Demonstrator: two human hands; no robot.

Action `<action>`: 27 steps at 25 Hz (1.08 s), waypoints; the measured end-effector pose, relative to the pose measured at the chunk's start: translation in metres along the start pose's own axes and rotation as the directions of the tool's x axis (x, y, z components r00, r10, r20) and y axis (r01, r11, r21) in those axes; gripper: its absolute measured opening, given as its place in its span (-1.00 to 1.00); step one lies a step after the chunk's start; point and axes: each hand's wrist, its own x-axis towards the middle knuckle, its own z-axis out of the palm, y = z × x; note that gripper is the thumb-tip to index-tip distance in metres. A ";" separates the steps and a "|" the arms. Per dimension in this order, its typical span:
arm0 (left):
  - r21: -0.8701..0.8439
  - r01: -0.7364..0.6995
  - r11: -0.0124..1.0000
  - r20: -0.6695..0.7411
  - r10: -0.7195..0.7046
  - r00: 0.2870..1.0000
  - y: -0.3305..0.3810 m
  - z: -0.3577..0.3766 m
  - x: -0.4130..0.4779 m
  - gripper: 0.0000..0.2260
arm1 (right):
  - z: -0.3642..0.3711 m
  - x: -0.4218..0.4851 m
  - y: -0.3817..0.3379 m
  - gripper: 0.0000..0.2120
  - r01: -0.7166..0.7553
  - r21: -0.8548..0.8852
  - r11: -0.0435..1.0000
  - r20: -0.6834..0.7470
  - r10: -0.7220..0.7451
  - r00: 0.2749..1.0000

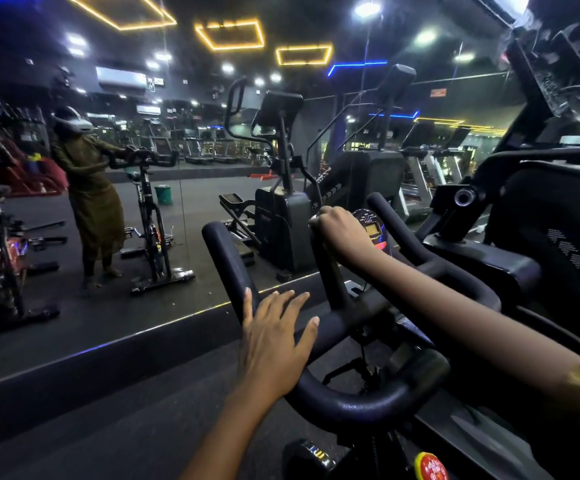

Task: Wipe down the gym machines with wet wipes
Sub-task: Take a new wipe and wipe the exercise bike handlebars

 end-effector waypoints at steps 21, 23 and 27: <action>0.018 -0.110 0.994 0.103 0.108 0.989 -0.002 -0.011 -0.002 -0.27 | -0.006 -0.134 0.005 -0.80 -0.454 0.070 0.888 0.157 0.440 0.884; -0.025 -0.132 0.991 0.099 0.134 0.986 -0.006 -0.012 -0.003 -0.30 | -0.009 -0.140 -0.019 -0.78 -0.426 0.049 0.903 0.152 0.415 0.897; -0.061 -0.271 0.961 0.063 0.275 0.959 -0.039 -0.015 -0.002 -0.43 | -0.017 -0.165 -0.079 -0.74 -0.345 0.226 0.911 0.052 0.343 0.938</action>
